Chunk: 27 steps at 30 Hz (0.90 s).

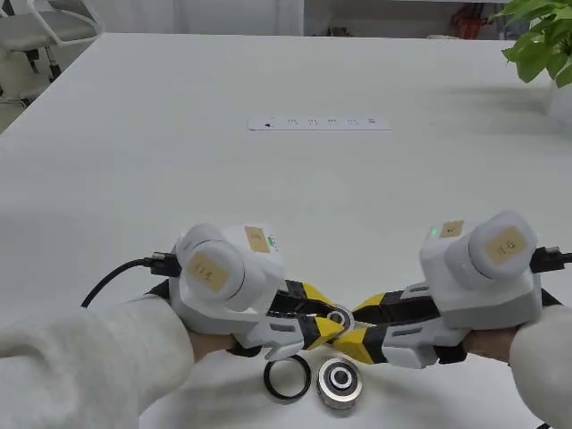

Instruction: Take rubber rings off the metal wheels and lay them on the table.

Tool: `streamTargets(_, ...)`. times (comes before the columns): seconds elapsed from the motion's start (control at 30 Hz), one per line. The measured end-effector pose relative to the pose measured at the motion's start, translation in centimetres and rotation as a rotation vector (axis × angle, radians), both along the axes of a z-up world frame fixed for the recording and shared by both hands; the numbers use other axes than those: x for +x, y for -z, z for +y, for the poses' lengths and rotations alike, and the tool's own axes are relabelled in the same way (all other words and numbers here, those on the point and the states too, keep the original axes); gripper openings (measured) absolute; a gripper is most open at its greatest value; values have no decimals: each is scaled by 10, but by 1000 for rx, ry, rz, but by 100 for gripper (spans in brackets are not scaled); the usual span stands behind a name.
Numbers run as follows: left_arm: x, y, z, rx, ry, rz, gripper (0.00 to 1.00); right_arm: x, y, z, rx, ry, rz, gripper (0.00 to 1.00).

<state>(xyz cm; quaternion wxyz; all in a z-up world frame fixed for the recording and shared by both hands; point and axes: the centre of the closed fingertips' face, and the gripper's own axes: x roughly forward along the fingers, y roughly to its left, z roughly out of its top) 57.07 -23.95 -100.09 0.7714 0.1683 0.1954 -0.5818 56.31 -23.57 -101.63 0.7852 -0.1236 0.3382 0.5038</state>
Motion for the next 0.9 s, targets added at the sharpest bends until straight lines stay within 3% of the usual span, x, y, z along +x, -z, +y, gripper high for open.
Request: streamTargets(0.9,0,0,0,-11,-3,-1,14,-3,3,-7,-57,-72,-60,10)
